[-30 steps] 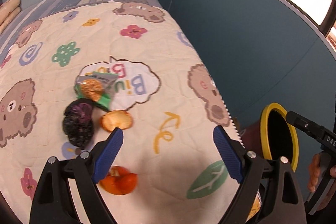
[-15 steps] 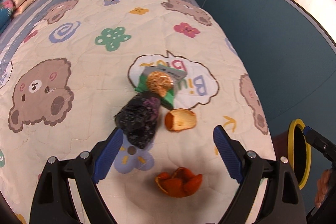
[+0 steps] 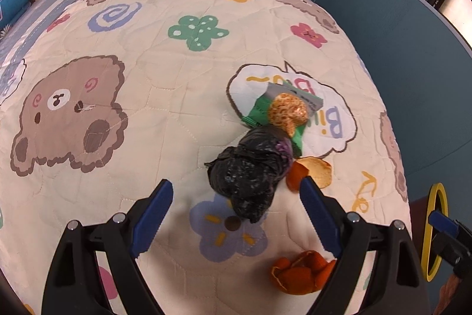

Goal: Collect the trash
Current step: 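Move both tools back toward the black bag and orange peels on the bed, then grasp the black plastic bag with the left tool while the right tool grasps an orange peel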

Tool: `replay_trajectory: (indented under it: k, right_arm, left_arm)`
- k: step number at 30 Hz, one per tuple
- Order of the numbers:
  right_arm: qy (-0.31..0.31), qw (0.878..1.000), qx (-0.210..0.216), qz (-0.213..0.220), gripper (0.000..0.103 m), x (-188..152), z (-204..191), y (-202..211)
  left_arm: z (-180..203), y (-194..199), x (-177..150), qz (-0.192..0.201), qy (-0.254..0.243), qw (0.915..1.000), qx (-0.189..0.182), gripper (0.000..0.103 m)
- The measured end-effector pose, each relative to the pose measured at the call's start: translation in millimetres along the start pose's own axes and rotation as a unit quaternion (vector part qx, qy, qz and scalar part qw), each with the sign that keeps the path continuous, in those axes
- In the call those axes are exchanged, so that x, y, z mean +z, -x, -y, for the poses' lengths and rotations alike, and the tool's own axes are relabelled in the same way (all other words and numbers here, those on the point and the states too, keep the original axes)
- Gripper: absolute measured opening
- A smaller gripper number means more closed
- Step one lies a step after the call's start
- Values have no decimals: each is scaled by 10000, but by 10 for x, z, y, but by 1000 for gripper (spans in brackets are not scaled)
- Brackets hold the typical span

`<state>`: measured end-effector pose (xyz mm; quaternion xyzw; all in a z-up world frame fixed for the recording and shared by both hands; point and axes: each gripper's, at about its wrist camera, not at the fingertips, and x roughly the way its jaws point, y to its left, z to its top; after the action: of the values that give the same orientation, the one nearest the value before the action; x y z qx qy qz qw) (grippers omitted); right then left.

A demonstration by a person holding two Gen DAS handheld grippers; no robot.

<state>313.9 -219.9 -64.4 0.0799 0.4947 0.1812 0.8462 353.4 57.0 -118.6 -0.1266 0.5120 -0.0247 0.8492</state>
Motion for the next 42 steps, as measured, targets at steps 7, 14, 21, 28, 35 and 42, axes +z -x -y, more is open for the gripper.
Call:
replay_trajectory:
  k: [7, 14, 21, 28, 35, 42]
  right_arm:
    - [153, 9994, 128, -295, 63, -67, -168, -323]
    - [323, 9974, 198, -620, 63, -137, -327, -654]
    - [480, 9943, 297, -904, 63, -231, -467, -910]
    - [600, 9911, 296, -1149, 63, -333, -564, -1139]
    - [908, 9866, 302, -1319, 45, -448, -731, -1292]
    - [1116, 9853, 166, -1279, 33, -517, -828, -1299]
  left_arm:
    - [-97, -195, 20, -143, 89, 9999, 19, 84]
    - [-148, -340, 68, -219, 213, 9994, -145, 84]
    - [-119, -443, 37, -313, 194, 9987, -347, 84]
    - [-93, -566, -24, -435, 41, 9986, -311, 75]
    - [-97, -578, -3, -483, 52, 9980, -415, 42]
    - [-75, -548, -19, -529, 64, 9975, -466, 24]
